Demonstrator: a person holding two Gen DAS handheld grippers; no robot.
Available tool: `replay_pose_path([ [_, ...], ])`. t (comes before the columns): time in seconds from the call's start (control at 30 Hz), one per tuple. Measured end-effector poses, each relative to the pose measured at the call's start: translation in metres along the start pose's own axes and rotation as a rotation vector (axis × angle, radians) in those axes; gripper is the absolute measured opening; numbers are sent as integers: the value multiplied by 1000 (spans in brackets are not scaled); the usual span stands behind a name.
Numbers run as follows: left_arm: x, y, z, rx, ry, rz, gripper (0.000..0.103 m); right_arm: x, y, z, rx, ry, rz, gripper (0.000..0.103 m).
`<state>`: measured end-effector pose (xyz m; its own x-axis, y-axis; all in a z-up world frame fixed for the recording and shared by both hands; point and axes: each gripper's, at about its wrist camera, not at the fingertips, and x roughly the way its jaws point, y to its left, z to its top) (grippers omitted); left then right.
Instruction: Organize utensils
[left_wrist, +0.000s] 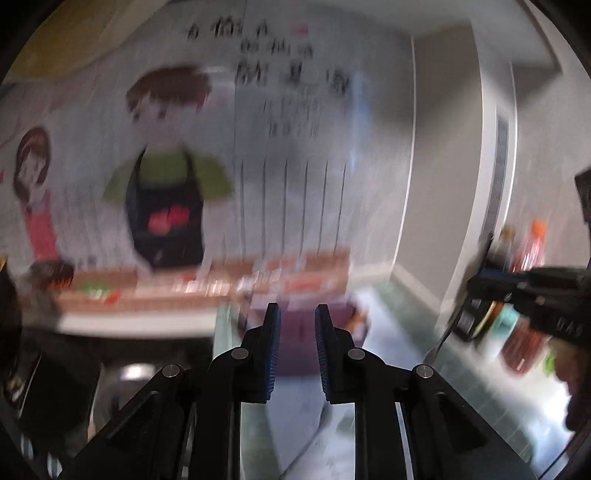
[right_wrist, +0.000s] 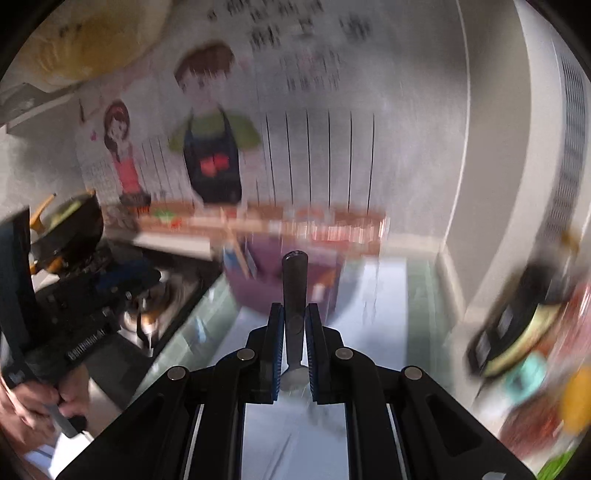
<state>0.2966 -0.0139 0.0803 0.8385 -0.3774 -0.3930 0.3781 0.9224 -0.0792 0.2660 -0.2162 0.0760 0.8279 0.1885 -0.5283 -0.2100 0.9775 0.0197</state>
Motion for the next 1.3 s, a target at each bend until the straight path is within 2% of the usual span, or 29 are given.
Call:
replay_pose_path([
  [0.07, 1, 8, 33, -36, -27, -31, 20, -10, 0, 31, -25, -57, 11, 10],
  [0.13, 12, 14, 58, -44, -14, -66, 20, -15, -1, 62, -44, -116, 9, 10],
  [0.23, 33, 15, 55, -5, 53, -102, 21, -10, -5, 86, -53, -138, 1, 10],
  [0.3, 54, 12, 37, 24, 134, -136, 21, -5, -7, 90, -60, -134, 2, 10],
  [0.4, 94, -1, -9, 78, 330, -288, 23, 4, -15, 84, -55, -108, -7, 10],
  [0.47, 115, -16, -39, 160, 446, -374, 27, 8, -22, 79, -33, -90, 0, 10],
  [0.57, 131, -40, -79, 319, 565, -483, 34, 6, -34, 70, -16, -81, -7, 10],
  [0.7, 148, -64, -120, 428, 714, -560, 42, 2, -46, 56, 3, -61, -8, 10],
  [0.87, 161, -84, -149, 527, 798, -568, 44, 10, -60, 32, 29, 5, -14, 10],
  [0.93, 168, -92, -159, 559, 809, -553, 44, 21, -67, 15, 46, 75, 6, 12],
  [0.97, 170, -92, -163, 568, 810, -545, 44, 29, -70, 3, 58, 122, 15, 16],
  [1.07, 178, -95, -167, 570, 802, -524, 45, 50, -75, -32, 91, 233, 36, 42],
  [1.1, 180, -93, -167, 566, 795, -518, 45, 58, -78, -47, 114, 271, 37, 46],
  [1.23, 193, -89, -164, 503, 781, -481, 45, 80, -84, -94, 164, 372, -13, 46],
  [1.27, 195, -86, -162, 482, 778, -468, 45, 84, -85, -103, 170, 390, -25, 48],
  [1.3, 196, -83, -161, 463, 774, -447, 45, 89, -85, -111, 176, 406, -38, 54],
])
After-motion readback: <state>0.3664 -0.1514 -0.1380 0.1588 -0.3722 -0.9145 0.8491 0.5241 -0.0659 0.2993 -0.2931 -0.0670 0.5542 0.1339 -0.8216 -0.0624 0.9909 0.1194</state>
